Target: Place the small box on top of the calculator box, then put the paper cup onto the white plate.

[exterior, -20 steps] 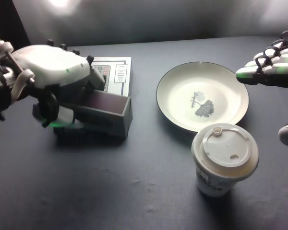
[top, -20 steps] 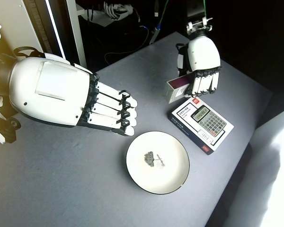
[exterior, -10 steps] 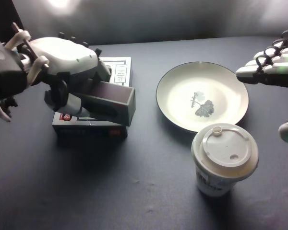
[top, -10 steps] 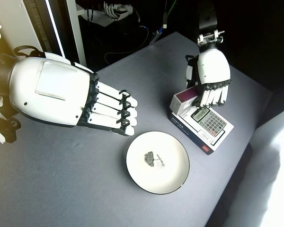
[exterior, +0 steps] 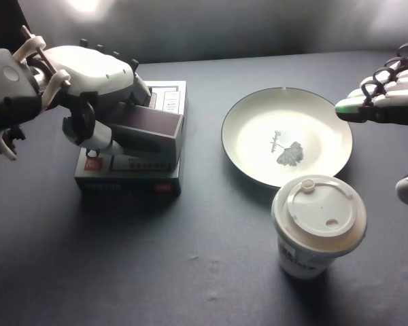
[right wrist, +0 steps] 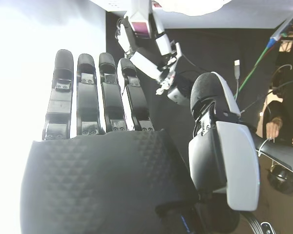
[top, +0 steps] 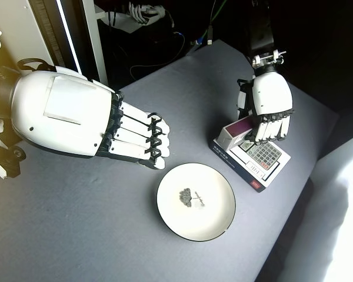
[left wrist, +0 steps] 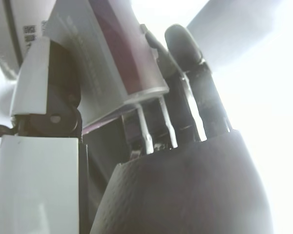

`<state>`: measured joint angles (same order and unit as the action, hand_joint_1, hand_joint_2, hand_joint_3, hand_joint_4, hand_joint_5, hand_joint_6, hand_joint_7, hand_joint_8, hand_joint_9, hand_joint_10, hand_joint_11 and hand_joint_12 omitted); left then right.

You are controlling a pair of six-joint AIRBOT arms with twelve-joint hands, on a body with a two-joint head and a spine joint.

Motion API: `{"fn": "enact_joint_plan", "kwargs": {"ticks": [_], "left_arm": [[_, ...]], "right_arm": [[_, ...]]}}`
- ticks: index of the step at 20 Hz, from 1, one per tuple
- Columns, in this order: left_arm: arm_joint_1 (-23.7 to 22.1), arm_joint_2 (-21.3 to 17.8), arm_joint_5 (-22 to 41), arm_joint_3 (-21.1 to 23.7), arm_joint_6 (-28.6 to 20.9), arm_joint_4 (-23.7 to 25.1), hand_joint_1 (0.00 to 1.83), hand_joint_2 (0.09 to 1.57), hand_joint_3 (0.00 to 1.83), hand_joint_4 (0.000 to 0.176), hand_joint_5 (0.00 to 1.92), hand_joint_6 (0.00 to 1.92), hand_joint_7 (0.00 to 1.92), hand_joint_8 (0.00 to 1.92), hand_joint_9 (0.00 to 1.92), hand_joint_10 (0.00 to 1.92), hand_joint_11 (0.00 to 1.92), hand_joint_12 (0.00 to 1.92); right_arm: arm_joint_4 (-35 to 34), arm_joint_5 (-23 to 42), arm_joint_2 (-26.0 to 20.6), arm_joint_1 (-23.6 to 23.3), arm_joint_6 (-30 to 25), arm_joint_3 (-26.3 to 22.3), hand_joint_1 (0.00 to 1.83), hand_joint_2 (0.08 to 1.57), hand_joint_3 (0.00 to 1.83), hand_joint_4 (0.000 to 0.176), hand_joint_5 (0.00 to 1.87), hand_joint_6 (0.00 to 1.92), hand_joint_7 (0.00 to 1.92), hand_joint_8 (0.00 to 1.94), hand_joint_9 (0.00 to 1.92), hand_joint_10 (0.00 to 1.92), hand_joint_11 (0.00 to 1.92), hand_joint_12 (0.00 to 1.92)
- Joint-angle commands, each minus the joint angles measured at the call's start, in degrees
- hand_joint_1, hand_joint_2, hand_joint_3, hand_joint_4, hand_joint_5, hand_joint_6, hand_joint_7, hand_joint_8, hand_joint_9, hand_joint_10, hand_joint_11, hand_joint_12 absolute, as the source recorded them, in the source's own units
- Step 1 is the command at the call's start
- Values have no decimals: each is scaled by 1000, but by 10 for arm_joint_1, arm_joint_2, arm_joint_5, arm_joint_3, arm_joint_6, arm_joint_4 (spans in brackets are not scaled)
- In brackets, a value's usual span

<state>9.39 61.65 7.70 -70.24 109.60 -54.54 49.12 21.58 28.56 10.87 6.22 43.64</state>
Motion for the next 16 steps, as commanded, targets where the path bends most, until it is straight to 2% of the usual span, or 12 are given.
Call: {"fn": "enact_joint_plan", "kwargs": {"ticks": [1,2,3,4,5,6,7,8,10,13,15,16], "left_arm": [[-2,-4,37,-6,0,8,1334,1244,0,0,705,1117,800,1415,599,1633,357,1520],[-1,-3,37,-8,0,8,1218,1227,0,0,684,1254,859,1329,585,1163,285,1444],[0,-3,37,-9,0,8,1020,1188,0,0,585,616,739,628,596,656,186,1291],[2,-2,37,-9,0,8,1020,1188,0,0,585,616,739,628,596,656,186,1291],[3,-2,37,-10,0,8,885,1175,0,0,650,89,748,84,628,241,130,1164],[4,-2,37,-10,0,8,885,1175,0,0,650,89,748,84,628,241,130,1164],[5,-1,37,-10,0,8,848,1117,0,0,644,8,729,5,646,76,136,1093],[6,-1,37,-10,0,7,843,1103,0,0,614,1,703,0,640,39,135,1061],[7,-1,37,-9,0,6,749,1104,2,0,523,0,602,0,576,4,81,1029],[8,-1,37,-8,0,5,728,1083,0,0,523,1,591,0,561,0,83,988],[8,-1,37,-7,0,4,555,1089,3,0,397,0,461,0,425,0,5,914],[8,-1,37,-6,0,3,555,1089,3,0,397,0,461,0,425,0,5,914]], "right_arm": [[-21,43,-7,-9,-2,-1,63,1257,2,0,168,1,169,1,139,2,0,456],[-21,43,-7,-9,-2,-1,67,1258,1,0,168,1,170,1,143,3,0,458],[-21,43,-7,-9,-2,-1,77,1254,1,0,184,2,184,2,159,4,0,552],[-21,43,-7,-9,-2,-1,77,1254,1,0,184,2,184,2,159,4,0,552],[-21,43,-7,-9,-2,-1,68,1261,3,0,165,3,153,2,137,2,0,524],[-21,43,-7,-9,-2,-1,68,1261,3,0,165,3,153,2,137,2,0,524],[-21,43,-7,-9,-2,-1,76,1258,0,0,162,1,165,3,137,1,0,472],[-21,43,-7,-9,-2,-1,59,1259,1,0,150,0,154,1,130,0,0,453],[-21,43,-7,-9,-2,-1,85,1251,0,0,164,4,166,3,142,4,0,478],[-21,44,-7,-9,-1,-1,85,1243,0,0,165,1,161,3,132,3,0,447],[-21,44,-5,-9,-2,-1,100,1243,0,0,164,3,170,4,142,5,0,477],[-21,43,-1,-9,-2,-1,100,1243,0,0,164,3,170,4,142,5,0,477]]}}
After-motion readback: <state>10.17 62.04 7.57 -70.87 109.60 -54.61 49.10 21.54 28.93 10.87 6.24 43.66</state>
